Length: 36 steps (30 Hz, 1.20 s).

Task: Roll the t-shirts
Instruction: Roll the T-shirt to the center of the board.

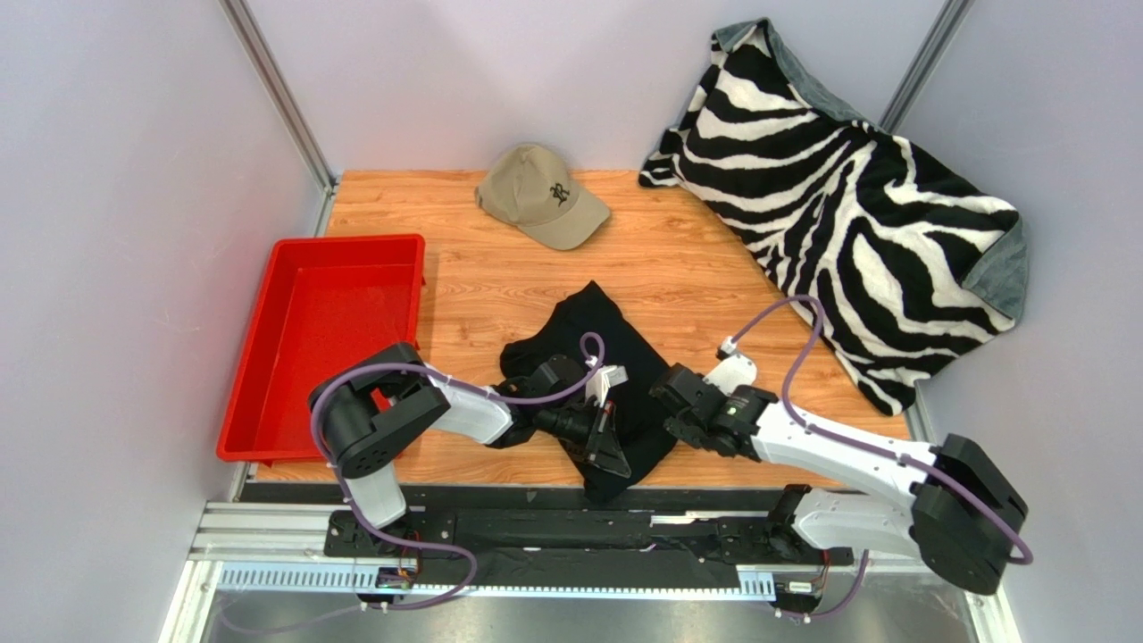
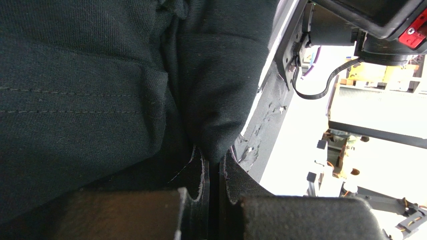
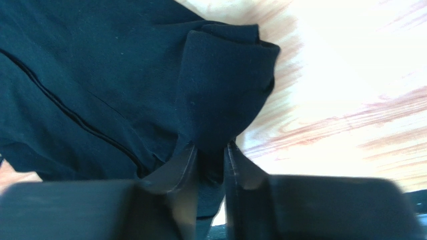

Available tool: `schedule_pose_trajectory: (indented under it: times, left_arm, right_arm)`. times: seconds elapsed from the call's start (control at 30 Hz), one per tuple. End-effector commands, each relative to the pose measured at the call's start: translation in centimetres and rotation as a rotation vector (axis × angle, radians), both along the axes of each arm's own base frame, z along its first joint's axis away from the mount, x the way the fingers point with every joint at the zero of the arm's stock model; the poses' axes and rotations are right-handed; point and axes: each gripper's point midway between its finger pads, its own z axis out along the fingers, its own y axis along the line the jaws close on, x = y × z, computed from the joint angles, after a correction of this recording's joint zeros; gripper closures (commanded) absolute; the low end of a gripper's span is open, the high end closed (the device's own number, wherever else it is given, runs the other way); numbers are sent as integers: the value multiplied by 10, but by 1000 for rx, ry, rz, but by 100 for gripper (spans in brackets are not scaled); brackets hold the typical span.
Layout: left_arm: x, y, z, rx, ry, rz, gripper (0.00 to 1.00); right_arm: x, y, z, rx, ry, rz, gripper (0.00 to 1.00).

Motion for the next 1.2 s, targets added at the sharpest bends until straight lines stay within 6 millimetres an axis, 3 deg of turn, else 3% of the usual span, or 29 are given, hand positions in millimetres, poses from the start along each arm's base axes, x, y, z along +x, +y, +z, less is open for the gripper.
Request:
schedule_pose_trajectory:
  times: [0.0, 0.07, 0.1, 0.23, 0.57, 0.7, 0.73, 0.77, 0.83, 0.87, 0.9, 0.97, 1.0, 1.03, 1.17]
  left_arm:
    - [-13, 2, 5, -27, 32, -63, 100]
    - [-12, 2, 7, -34, 19, -64, 89]
    - [-12, 3, 8, -34, 9, -59, 76]
    - [-7, 10, 23, -32, -73, -35, 55]
    - [36, 30, 69, 69, -451, 115, 44]
    - [39, 38, 82, 125, -604, 178, 41]
    - [48, 42, 87, 144, -674, 230, 40]
    - [36, 39, 88, 157, -705, 206, 39]
    - [42, 43, 90, 216, -800, 253, 38]
    - [42, 40, 94, 226, -832, 264, 37]
    - [33, 37, 87, 260, -862, 231, 36]
    - [40, 34, 93, 309, -939, 263, 34]
    - [31, 29, 84, 342, -966, 226, 33]
    - [35, 29, 85, 372, -1007, 237, 32]
    - [23, 1, 91, 370, -1081, 189, 27]
  right_arm:
    - [13, -2, 4, -93, 3, 10, 90]
    - [15, -1, 6, -121, 21, 24, 96]
    - [14, -1, 7, -130, 34, 33, 99]
    - [15, -4, 15, -205, 91, 73, 100]
    - [12, 4, 11, -316, 273, 196, 100]
    - [14, 6, 7, -356, 328, 223, 100]
    - [16, 8, 6, -366, 342, 236, 100]
    - [16, 10, 5, -364, 353, 244, 100]
    - [16, 9, 0, -386, 384, 257, 100]
    - [19, 14, 2, -377, 385, 265, 100]
    - [20, 14, 2, -380, 392, 267, 100]
    - [20, 17, -1, -391, 419, 287, 100]
    - [22, 19, -2, -391, 427, 292, 100]
    - [21, 19, -2, -395, 440, 296, 100]
    - [23, 25, -5, -396, 466, 315, 100]
